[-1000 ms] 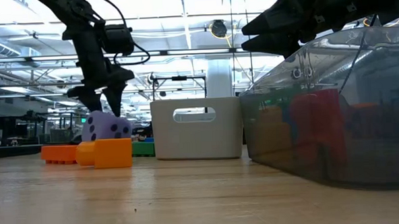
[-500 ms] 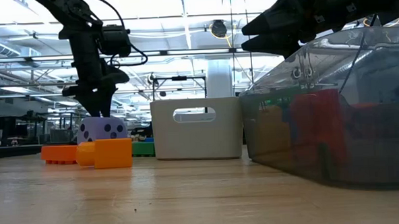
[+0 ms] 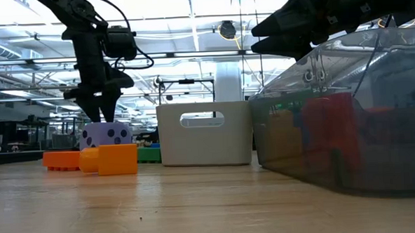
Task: Pick & Place Toys
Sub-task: Put the purple dice into the white bin
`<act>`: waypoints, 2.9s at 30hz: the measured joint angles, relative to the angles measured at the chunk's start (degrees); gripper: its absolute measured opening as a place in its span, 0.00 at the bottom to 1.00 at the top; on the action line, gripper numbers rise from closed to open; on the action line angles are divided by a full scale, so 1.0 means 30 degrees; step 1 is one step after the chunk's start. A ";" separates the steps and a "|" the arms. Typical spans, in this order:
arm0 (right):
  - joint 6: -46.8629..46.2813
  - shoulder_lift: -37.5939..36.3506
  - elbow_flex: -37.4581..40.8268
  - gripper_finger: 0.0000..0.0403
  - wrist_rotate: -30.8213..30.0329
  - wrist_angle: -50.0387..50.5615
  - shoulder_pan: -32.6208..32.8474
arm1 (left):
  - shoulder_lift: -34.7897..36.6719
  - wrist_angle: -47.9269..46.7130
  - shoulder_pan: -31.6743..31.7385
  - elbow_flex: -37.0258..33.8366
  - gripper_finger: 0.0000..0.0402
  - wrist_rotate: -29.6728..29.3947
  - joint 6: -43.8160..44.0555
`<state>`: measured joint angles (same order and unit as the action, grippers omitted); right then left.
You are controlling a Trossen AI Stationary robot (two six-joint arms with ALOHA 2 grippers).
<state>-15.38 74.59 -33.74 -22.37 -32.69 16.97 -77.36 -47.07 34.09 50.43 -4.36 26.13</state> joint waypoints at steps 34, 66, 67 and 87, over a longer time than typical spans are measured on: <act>0.3093 0.0002 0.0000 0.49 0.4365 0.1294 -0.2876 | 0.0080 -0.1683 -0.3411 0.2786 0.64 0.0079 -0.1316; 0.3373 0.0007 0.0007 0.49 0.4503 0.3131 -0.3133 | -0.0112 0.2788 -0.9655 0.8386 0.64 -0.8495 0.7801; 0.3373 0.0007 0.0007 0.49 0.4503 0.3133 -0.3133 | -0.0114 0.2819 -0.9781 0.8386 0.64 -0.8610 0.8112; 0.3366 0.0007 0.0007 0.49 0.4503 0.3126 -0.3133 | -0.0109 0.3132 -1.1496 0.8386 0.64 -1.0165 1.3488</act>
<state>-5.28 74.61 -33.71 -8.86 -23.31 7.57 -77.69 -37.67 -0.40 75.59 -34.86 66.60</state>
